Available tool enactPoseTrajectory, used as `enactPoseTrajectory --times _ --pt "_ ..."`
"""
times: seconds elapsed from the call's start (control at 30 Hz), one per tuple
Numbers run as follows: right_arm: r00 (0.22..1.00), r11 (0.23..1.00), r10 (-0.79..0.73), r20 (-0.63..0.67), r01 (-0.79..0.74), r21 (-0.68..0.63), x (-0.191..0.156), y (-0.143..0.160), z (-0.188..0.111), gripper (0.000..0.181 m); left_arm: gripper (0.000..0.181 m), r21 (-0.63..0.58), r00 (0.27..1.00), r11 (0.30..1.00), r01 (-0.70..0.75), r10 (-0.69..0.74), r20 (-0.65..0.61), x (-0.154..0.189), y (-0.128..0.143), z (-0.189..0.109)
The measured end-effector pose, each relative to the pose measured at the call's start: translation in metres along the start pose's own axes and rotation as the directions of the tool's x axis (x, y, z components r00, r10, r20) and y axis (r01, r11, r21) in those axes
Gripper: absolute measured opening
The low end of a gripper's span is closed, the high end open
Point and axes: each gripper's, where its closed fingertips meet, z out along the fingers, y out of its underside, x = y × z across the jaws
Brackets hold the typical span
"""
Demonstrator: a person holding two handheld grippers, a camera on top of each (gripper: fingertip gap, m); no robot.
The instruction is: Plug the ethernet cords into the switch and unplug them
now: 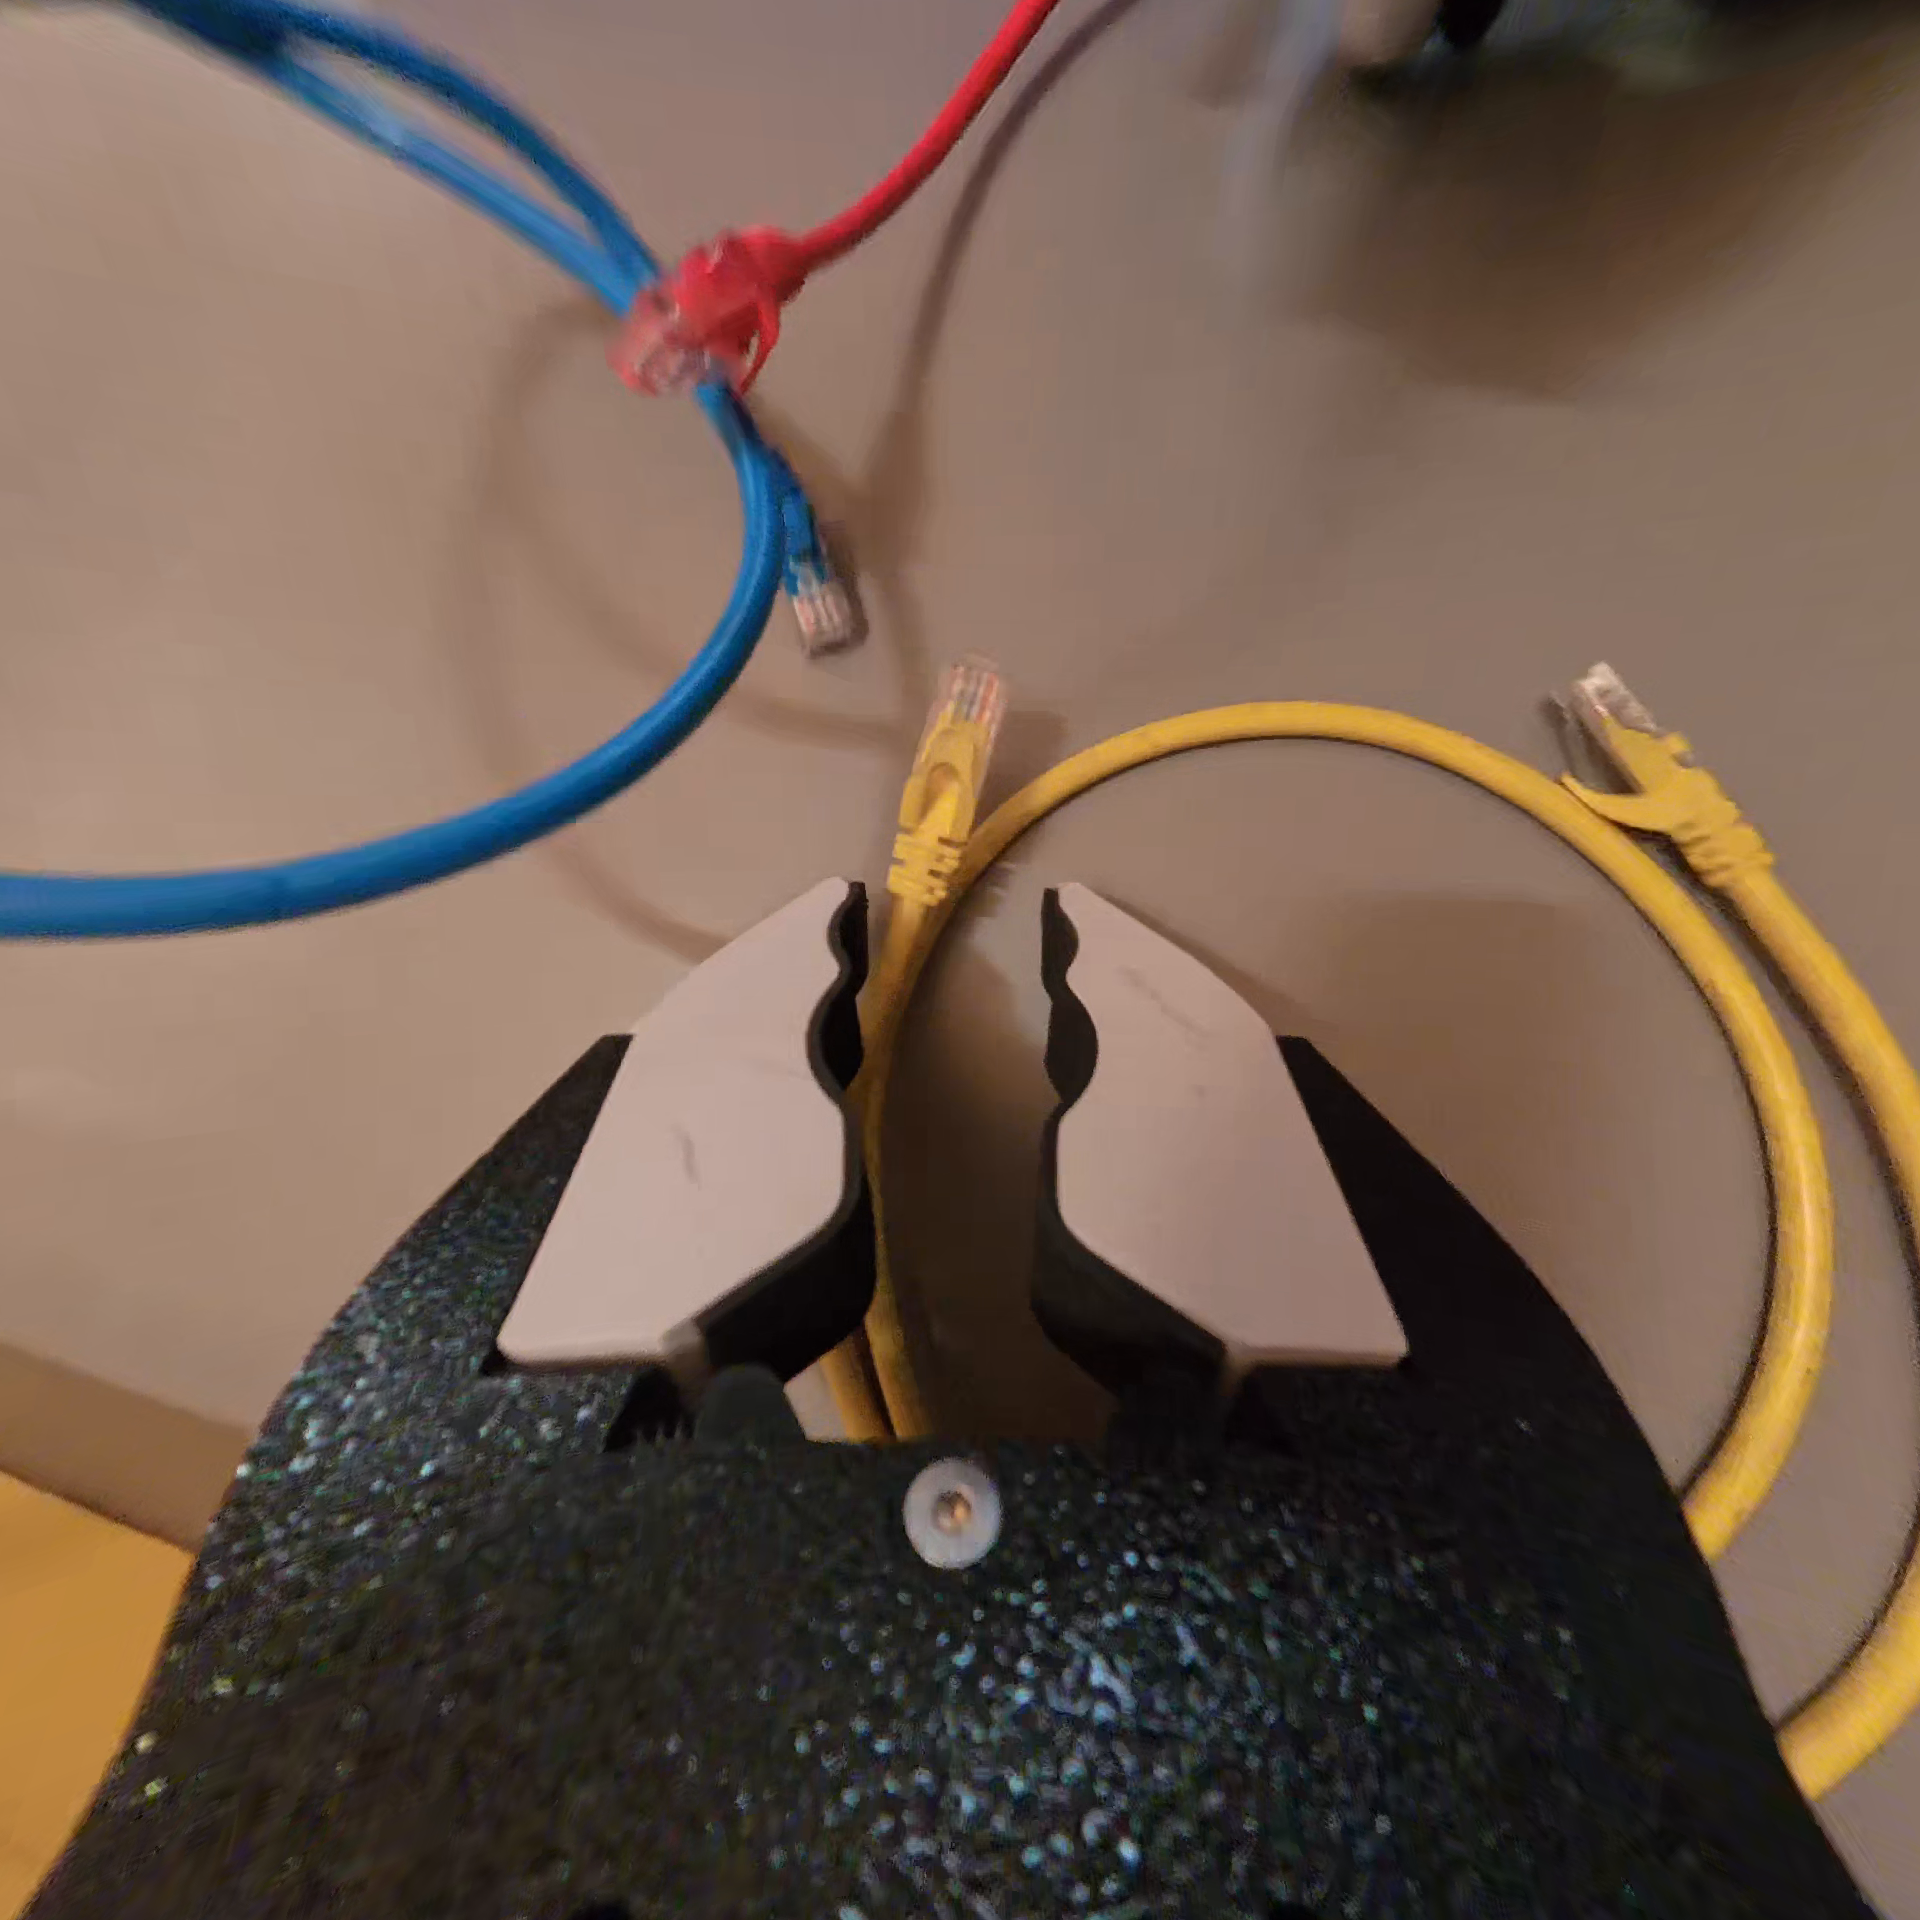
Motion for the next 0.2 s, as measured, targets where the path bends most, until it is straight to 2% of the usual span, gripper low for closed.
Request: enactPoseTrajectory --times 0.03,0.13,0.2 --pt "1.0 1.0 -0.001 0.004 0.001 -0.003 -0.001 0.001 0.0 0.066 0.031 0.033 1.0 0.999 -0.003 0.004 -0.006 -0.001 -0.003 -0.002" --pt "1.0 1.0 0.004 0.015 -0.004 -0.009 -0.003 0.002 0.0 0.066 0.03 0.074 0.997 0.995 0.069 -0.067 -0.033 -0.004 -0.003 -0.005" --pt "1.0 1.0 0.005 0.016 -0.004 -0.013 -0.003 0.002 0.001 0.066 0.029 0.021 0.989 0.99 0.14 -0.139 -0.057 -0.003 0.007 -0.003"
